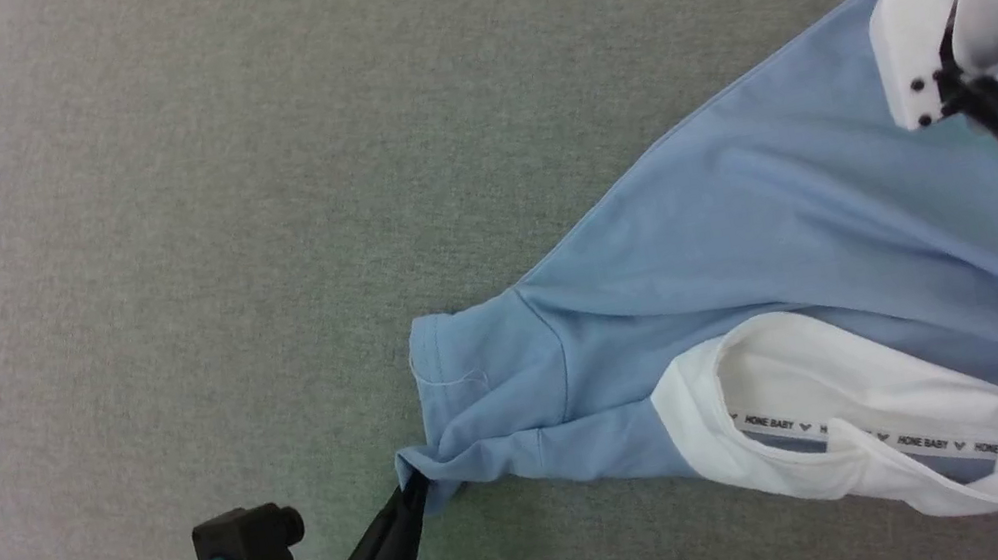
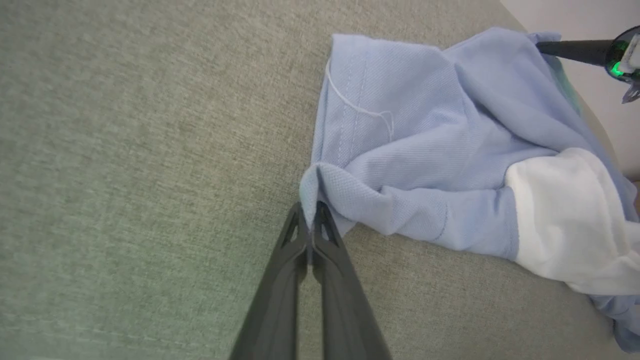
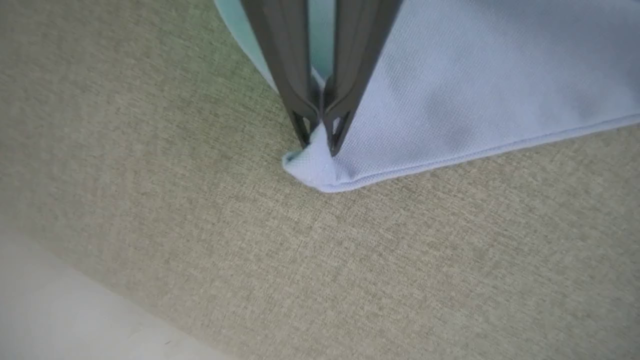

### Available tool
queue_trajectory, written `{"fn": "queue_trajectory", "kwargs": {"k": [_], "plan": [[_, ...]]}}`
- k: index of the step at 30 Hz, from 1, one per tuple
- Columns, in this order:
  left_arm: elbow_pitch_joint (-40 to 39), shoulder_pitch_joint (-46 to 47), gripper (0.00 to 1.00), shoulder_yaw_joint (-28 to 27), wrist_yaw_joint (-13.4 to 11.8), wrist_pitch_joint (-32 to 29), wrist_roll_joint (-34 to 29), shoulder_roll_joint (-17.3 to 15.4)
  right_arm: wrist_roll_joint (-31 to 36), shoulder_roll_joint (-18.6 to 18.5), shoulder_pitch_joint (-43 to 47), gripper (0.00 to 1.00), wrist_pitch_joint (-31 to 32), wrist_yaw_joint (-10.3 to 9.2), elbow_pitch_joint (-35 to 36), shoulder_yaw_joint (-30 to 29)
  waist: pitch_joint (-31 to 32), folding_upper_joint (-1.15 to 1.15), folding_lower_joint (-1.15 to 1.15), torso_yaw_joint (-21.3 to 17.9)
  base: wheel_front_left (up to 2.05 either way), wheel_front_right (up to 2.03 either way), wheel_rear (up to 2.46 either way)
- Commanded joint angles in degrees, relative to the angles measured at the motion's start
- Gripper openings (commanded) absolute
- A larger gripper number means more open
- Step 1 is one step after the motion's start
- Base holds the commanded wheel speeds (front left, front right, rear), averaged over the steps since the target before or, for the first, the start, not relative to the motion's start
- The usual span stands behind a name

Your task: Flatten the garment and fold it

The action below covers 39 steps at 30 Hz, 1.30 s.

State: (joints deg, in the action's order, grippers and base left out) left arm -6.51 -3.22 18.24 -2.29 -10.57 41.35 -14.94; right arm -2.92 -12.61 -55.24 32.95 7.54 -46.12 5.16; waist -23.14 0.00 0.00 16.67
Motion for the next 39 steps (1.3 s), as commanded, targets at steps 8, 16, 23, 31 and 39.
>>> {"fn": "queue_trajectory", "kwargs": {"k": [8,16,23,31,39], "plan": [[-0.93,-2.37,0.0,-1.26,-1.27,-0.17,0.45,-1.46,-3.62,0.0,11.06,0.0,-19.84,-0.05,9.45,0.6,7.06,0.0,0.0,-5.29,0.0,0.0,0.0],[-4.01,-5.28,0.0,-3.74,-3.72,1.39,-1.39,-3.87,-5.57,-0.38,25.64,0.0,-29.96,-0.05,20.56,-1.78,12.96,0.0,0.0,-10.93,0.0,0.0,0.0],[-6.51,-3.28,0.0,-6.32,-4.6,2.72,-4.63,-7.57,-6.16,0.22,34.86,0.0,-28.43,-0.05,31.91,-7.59,15.87,0.0,0.0,-15.42,0.0,0.0,0.0],[-10.09,6.79,0.0,-9.86,-3.44,2.21,-6.21,-12.11,-5.89,-2.93,35.88,0.0,-20.9,-0.05,44.6,-9.49,16.75,0.0,0.0,-18.96,0.0,0.0,0.0],[-13.25,23.24,0.0,-12.53,-3.76,-2.06,-2.54,-12.4,-5.5,-8.82,25.85,0.0,-13.53,-0.05,50.85,-6.17,14.41,0.0,0.0,-21.03,0.0,0.0,0.0]]}}
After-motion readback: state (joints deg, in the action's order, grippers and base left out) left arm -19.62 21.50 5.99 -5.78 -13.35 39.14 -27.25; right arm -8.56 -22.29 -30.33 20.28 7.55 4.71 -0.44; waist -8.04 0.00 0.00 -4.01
